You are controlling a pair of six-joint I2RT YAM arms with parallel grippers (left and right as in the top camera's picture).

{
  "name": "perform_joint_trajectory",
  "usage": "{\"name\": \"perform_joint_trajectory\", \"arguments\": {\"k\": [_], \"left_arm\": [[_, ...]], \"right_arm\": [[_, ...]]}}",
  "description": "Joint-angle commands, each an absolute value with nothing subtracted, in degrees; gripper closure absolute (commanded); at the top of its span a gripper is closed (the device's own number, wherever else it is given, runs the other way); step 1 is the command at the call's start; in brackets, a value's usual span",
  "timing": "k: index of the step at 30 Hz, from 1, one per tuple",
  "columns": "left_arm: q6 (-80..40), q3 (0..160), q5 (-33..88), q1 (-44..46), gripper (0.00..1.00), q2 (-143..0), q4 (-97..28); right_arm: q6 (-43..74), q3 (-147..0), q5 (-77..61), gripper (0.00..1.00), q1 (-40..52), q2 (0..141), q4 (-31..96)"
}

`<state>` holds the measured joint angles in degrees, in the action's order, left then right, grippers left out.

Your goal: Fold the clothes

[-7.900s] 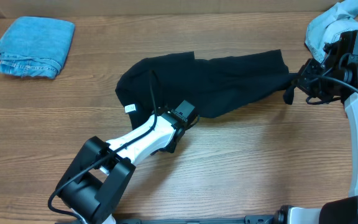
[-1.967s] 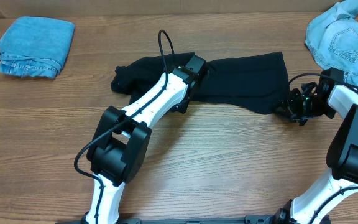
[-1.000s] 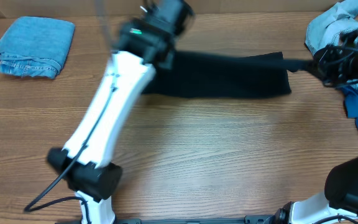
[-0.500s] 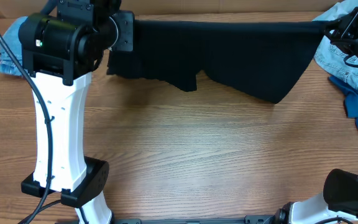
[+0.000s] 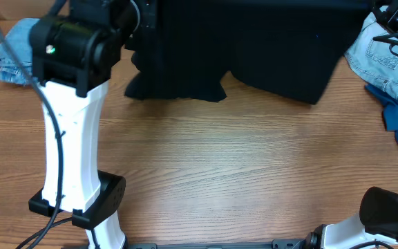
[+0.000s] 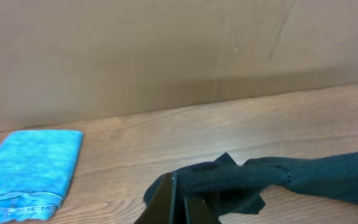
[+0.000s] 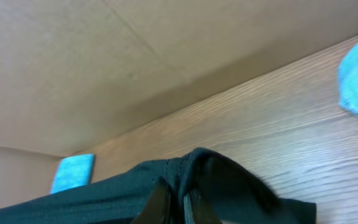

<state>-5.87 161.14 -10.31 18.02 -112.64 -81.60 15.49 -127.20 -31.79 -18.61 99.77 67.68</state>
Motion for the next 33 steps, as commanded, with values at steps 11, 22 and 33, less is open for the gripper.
{"name": "perform_joint_trajectory", "arguments": {"k": [11, 22, 33], "left_arm": [[-5.41, 166.71, -18.55, 15.77, 0.96, -93.54, -86.76], [-5.19, 162.76, -19.86, 14.83, 0.96, -108.27, -79.96], [-0.43, 164.72, -21.76, 12.80, 0.96, -112.14, -64.62]], "right_arm": [[12.25, -147.09, -29.21, 0.96, -19.99, 96.51, 82.89], [13.72, -147.33, -29.06, 0.96, -15.51, 105.32, 76.75], [19.97, -148.27, -35.18, 0.96, -13.80, 112.03, 58.35]]}}
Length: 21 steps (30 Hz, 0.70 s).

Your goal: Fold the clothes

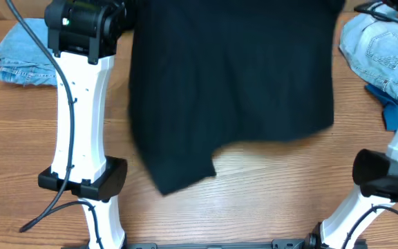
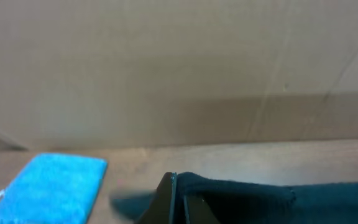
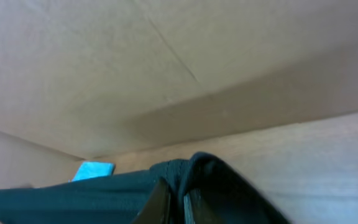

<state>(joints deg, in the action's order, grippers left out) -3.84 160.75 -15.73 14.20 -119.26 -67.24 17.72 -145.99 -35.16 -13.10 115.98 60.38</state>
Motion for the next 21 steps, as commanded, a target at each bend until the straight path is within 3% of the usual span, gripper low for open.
{"name": "perform_joint_trajectory", "arguments": {"k": [1, 10, 16, 21], "left_arm": [[-0.12, 165.56, -22.06, 12.80, 0.96, -110.98, -64.66], [-3.79, 167.41, -15.25, 12.84, 0.96, -94.35, -77.65], [-8.21, 167.41, -14.94, 12.82, 0.96, -91.72, -92.27], [-9.65, 166.76, -14.57, 12.82, 0.96, -91.83, -96.79]], "right_arm": [[19.97, -148.86, -35.64, 0.96, -13.89, 111.61, 58.72], [16.49, -151.33, -35.46, 0.96, -13.89, 102.61, 71.55], [13.19, -151.33, -32.40, 0.96, -13.89, 97.01, 80.09], [11.94, -151.26, -30.02, 0.96, -13.89, 95.61, 83.11]]}}
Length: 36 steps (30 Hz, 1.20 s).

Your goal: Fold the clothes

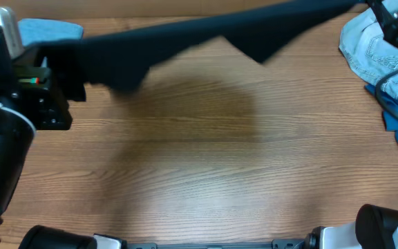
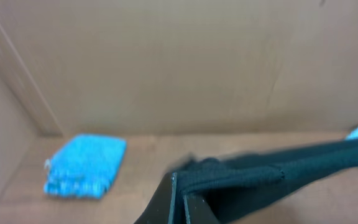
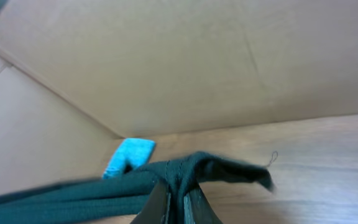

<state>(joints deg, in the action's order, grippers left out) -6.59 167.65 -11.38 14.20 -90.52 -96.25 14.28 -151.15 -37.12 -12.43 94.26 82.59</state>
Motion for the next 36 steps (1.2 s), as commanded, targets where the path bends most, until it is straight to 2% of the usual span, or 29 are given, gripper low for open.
{"name": "perform_joint_trajectory", "arguments": {"k": [1, 8, 13, 19, 29, 36], "left_arm": [[-9.67, 166.34, -14.87, 12.82, 0.96, -91.88, -96.53], [-7.44, 166.17, -15.68, 12.75, 0.96, -99.46, -90.94], [-3.81, 166.17, -18.15, 11.33, 0.96, -110.74, -75.77], [-4.69, 166.28, -16.53, 10.92, 0.96, -115.28, -69.32], [-4.78, 167.78, -16.88, 11.29, 0.96, -96.64, -85.49], [-7.20, 167.78, -15.99, 11.29, 0.96, -84.53, -94.02]], "right_arm": [[11.90, -150.95, -30.02, 0.96, -13.89, 95.85, 83.33], [11.99, -149.58, -30.06, 0.96, -13.82, 102.65, 80.73], [15.57, -149.58, -32.27, 0.96, -13.78, 109.75, 68.07], [18.06, -149.99, -34.02, 0.96, -13.78, 110.96, 60.75], [14.94, -152.33, -34.59, 0.96, -13.78, 102.52, 73.97], [14.94, -152.33, -29.26, 0.96, -13.78, 93.71, 80.79]]}}
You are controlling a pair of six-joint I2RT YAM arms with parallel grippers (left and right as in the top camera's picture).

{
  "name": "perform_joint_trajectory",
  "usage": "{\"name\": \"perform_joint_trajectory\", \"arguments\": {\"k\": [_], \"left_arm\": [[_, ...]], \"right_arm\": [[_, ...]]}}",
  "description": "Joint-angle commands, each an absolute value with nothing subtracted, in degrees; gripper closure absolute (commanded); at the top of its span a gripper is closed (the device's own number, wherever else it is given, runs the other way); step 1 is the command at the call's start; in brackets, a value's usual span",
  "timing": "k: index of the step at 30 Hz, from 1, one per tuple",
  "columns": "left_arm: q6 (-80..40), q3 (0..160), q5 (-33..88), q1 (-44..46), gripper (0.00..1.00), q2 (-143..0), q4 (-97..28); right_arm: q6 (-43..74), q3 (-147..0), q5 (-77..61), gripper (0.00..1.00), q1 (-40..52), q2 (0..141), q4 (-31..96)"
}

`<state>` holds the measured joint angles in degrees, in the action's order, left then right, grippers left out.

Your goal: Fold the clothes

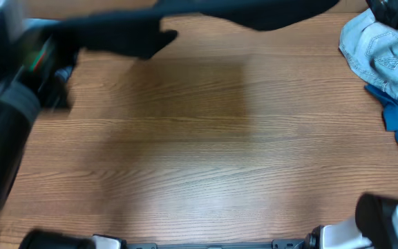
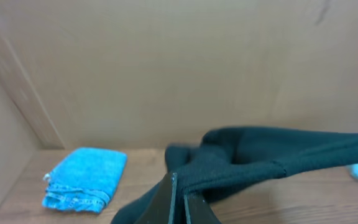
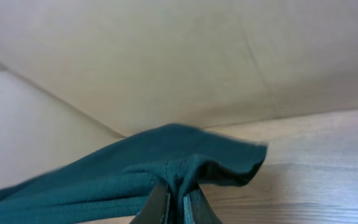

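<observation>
A dark garment [image 1: 206,15] hangs stretched in the air across the far edge of the table, blurred in the overhead view. My left gripper [image 2: 179,202] is shut on one corner of the dark garment [image 2: 260,158]. My right gripper [image 3: 176,202] is shut on another bunched corner of the dark garment [image 3: 135,171]. In the overhead view the left arm [image 1: 5,104] fills the left side, and the right arm is mostly out of view at the top right.
A folded blue denim piece [image 2: 86,177] lies at the far left. A pile of light denim [image 1: 375,52] and a blue cloth sits at the right edge. A brown cardboard wall [image 2: 166,68] stands behind the wooden table [image 1: 199,152].
Both grippers still hold the garment stretched in the air at the far side. Its hanging fabric has shifted, with a flap now drooping near the left end.
The garment lay bunched at the far edge with both grippers shut on its corners. Then it hung spread over the table's middle. After that it was lifted into a stretched band at the far side, where it remains.
</observation>
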<state>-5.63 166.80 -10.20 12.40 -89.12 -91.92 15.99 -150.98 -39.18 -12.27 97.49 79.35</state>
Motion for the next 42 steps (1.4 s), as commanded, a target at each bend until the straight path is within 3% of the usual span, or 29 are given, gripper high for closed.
{"name": "perform_joint_trajectory", "arguments": {"k": [1, 11, 22, 31, 35, 42], "left_arm": [[-7.73, 167.78, -16.03, 11.27, 0.96, -83.68, -94.85], [-5.72, 167.61, -19.70, 11.27, 0.96, -92.49, -89.97], [-3.18, 167.63, -19.46, 8.40, 0.96, -120.29, -67.02], [-0.08, 168.24, -20.14, 8.27, 0.96, -112.03, -64.07], [0.03, 168.24, -19.79, 8.27, 0.96, -104.47, -67.48], [-4.47, 167.39, -18.28, 8.27, 0.96, -101.03, -94.54]], "right_arm": [[14.94, -152.33, -28.16, 0.96, -13.78, 92.90, 81.62], [13.23, -150.02, -23.79, 0.96, -13.78, 97.32, 81.21], [14.04, -149.84, -28.67, 0.96, -13.78, 116.11, 66.13], [13.37, -154.32, -29.30, 0.96, -15.99, 113.93, 69.73], [12.58, -155.13, -29.32, 0.96, -17.39, 111.33, 74.28], [3.97, -154.21, -23.33, 0.96, -17.43, 109.58, 94.61]]}}
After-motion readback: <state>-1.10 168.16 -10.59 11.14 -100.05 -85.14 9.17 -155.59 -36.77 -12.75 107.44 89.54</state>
